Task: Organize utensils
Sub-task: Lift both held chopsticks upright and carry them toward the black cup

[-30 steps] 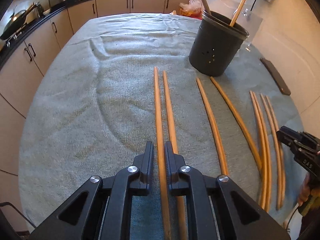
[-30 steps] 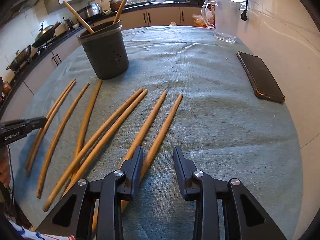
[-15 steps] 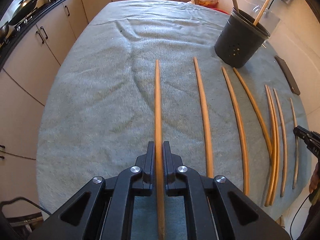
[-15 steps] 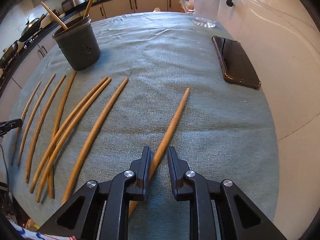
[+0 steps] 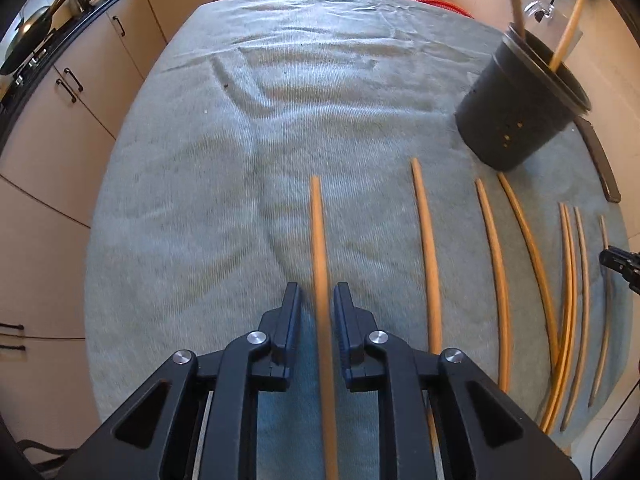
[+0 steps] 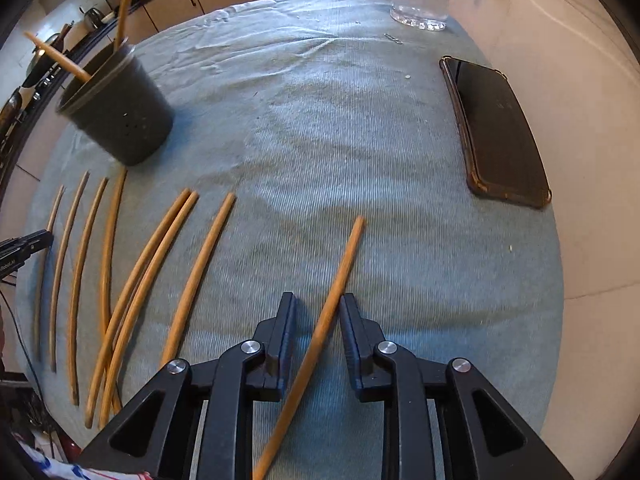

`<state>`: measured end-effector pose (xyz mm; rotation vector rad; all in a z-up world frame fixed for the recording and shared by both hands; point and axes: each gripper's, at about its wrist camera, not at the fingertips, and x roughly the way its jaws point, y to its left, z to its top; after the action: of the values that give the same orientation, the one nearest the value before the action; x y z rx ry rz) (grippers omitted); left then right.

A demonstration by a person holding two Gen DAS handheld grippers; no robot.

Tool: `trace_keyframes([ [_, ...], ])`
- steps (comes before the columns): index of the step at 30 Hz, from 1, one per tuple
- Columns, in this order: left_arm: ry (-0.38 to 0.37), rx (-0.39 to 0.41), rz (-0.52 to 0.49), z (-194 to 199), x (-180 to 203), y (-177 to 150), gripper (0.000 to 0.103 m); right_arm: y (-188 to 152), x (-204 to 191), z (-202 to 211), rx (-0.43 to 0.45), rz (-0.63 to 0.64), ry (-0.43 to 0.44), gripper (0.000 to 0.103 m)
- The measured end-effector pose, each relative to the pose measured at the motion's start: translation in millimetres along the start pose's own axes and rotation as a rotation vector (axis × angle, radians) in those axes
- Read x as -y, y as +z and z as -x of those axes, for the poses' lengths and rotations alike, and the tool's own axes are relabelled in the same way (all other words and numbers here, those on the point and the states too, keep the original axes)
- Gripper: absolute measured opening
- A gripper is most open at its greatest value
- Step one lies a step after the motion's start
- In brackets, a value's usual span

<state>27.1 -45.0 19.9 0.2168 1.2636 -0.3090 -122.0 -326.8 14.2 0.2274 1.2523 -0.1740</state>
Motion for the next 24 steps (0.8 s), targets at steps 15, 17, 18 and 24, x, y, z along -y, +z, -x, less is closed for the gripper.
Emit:
trace_keyframes([
  [15,-0.014,0.147,0.022,16.7,2.7,-2.1,0.006,14.7,-13.6,3.8,0.082,0.071,-0.067,0.006],
  [17,-0.032,0.198,0.044,32.8,0.0,-8.5,0.006,7.7,-12.8,20.7,0.141,0.051,-0.046,0.006],
  [18,-0.033,0.238,0.049,47.0,0.0,-14.3,0.006,5.2,-12.1,26.8,0.163,0.046,-0.034,0.006],
  [24,-0.091,0.411,0.049,120.0,5.8,-50.3,0.006,-21.9,-16.6,90.1,0.367,0.024,0.02,0.006],
])
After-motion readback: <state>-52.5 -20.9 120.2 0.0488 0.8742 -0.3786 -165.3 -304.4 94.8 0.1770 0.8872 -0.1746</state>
